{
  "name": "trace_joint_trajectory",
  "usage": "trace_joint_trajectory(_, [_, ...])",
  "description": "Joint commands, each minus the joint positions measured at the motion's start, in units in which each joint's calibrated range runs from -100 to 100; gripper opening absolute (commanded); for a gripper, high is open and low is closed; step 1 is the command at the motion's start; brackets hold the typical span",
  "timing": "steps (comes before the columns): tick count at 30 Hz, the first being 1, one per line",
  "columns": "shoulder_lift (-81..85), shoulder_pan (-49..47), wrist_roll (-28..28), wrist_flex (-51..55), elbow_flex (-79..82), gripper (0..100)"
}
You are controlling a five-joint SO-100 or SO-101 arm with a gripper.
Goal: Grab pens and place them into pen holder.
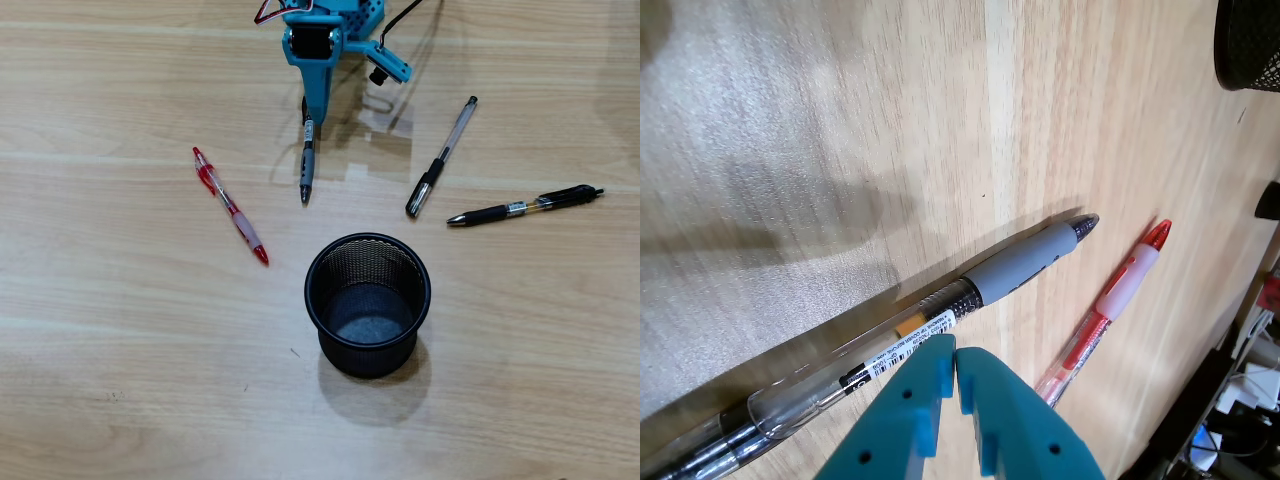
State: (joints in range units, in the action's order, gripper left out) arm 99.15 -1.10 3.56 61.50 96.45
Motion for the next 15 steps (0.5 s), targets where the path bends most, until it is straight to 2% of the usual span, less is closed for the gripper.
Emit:
trace_joint_trajectory(1, [0.3, 0.1, 0.2, -0.8, 0.1, 2])
trace_joint_trajectory(15, [0.3, 3.1, 0.1, -0.8, 0.2, 2])
